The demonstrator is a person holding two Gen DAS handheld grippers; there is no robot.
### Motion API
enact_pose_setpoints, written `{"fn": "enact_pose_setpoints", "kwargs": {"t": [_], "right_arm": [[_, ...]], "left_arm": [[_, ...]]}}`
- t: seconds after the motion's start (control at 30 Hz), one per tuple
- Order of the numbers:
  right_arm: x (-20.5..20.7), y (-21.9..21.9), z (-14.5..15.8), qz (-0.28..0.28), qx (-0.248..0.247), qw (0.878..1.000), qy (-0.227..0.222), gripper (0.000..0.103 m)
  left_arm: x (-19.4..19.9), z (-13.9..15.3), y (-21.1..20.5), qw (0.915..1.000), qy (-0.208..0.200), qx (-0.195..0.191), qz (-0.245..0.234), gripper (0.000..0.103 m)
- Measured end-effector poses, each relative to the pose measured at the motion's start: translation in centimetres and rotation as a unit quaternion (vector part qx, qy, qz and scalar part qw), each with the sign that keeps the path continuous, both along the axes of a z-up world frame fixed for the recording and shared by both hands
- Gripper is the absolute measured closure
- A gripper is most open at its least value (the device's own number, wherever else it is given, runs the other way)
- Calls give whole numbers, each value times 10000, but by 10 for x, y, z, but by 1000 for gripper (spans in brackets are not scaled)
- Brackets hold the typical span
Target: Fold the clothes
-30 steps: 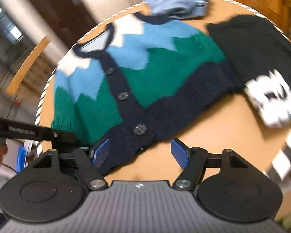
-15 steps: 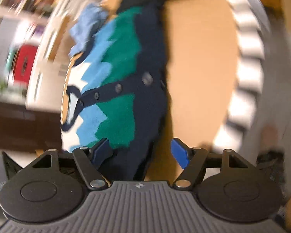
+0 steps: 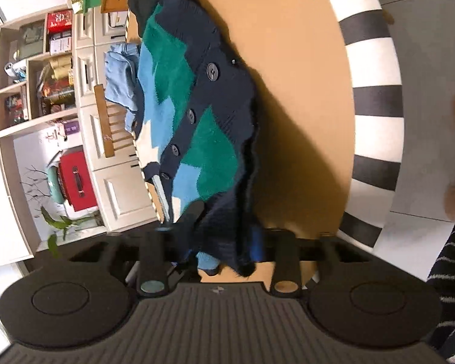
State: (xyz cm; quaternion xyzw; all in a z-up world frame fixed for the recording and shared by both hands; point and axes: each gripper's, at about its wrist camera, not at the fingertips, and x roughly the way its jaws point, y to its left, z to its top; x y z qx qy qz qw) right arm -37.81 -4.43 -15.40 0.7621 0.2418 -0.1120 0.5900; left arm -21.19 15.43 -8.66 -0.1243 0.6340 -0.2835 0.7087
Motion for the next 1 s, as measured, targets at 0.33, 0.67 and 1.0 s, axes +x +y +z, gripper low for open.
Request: {"fn": "enact_pose_setpoints", "kwargs": {"t": [0.33, 0.67, 1.0], "right_arm": [[7, -17, 37, 516, -1003, 9935, -180, 96], [12, -31, 76, 757, -1385, 9856, -606, 97], [11, -38, 88, 825, -1528, 9835, -498, 97]], "left_arm": [[-3, 3, 28, 9994, 57, -197, -281, 54], [-16, -10, 132, 9930, 40, -808, 860, 34], [9, -38, 182, 9670, 55, -1423, 2113, 31]]}}
